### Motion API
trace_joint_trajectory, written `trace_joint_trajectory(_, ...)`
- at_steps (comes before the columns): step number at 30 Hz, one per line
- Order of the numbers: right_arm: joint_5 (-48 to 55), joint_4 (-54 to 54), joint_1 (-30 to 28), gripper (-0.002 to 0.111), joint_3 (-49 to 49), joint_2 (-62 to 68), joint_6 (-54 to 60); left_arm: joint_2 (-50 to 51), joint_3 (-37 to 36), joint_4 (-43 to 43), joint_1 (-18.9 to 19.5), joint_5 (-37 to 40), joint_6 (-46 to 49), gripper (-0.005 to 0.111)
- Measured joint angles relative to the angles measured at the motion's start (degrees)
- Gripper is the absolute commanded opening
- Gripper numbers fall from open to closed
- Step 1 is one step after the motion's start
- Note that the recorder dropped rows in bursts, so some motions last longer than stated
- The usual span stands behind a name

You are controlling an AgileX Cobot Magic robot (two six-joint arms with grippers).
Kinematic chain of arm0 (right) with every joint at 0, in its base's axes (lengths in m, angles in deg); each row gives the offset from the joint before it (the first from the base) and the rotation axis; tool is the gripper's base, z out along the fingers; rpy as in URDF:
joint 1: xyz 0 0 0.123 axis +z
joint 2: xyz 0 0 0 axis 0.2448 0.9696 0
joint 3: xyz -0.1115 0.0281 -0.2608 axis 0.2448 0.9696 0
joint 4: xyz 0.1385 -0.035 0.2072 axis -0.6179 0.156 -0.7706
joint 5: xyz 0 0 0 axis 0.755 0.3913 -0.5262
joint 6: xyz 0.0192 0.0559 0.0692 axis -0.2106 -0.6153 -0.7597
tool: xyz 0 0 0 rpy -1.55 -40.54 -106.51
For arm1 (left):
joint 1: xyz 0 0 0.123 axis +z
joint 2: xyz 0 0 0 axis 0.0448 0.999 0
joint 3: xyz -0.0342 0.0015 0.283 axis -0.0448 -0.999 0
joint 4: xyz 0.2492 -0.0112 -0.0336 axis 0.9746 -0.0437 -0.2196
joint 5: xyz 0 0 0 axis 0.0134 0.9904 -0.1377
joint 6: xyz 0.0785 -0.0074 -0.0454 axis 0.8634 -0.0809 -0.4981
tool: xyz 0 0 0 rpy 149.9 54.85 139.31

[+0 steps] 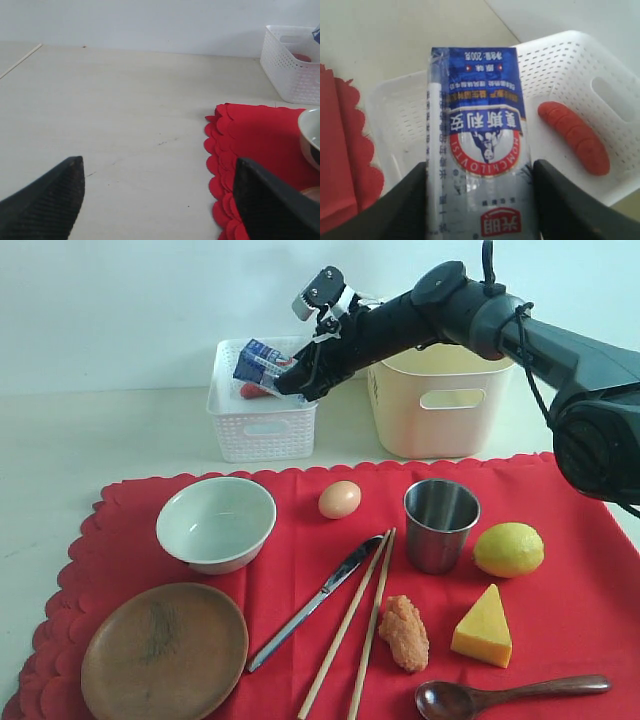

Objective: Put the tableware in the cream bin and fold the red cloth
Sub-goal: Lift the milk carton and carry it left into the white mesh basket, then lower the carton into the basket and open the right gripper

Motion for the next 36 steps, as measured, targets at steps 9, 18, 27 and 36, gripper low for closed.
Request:
trace_joint_trajectory(9,-0.2,1.0,0.0,0.043,0.0,1.1,0.0,0.0,0.0,0.0,0.0,0.0,0.0,0.078)
trace_joint_trajectory(18,-0.2,1.1,0.0,0.067,-0.1,0.9,-0.4,0.0,0.0,0.0,0.0,0.0,0.0,0.078)
trace_joint_trajectory(27,2.2,2.8,0.0,0.070,-0.3,0.5,-3.7,0.0,0.0,0.0,0.0,0.0,0.0,0.078)
trace_joint_trajectory(36,6.9,7.9,0.0,0.070,-0.5,0.0,-11.1,0.0,0.0,0.0,0.0,0.0,0.0,0.078)
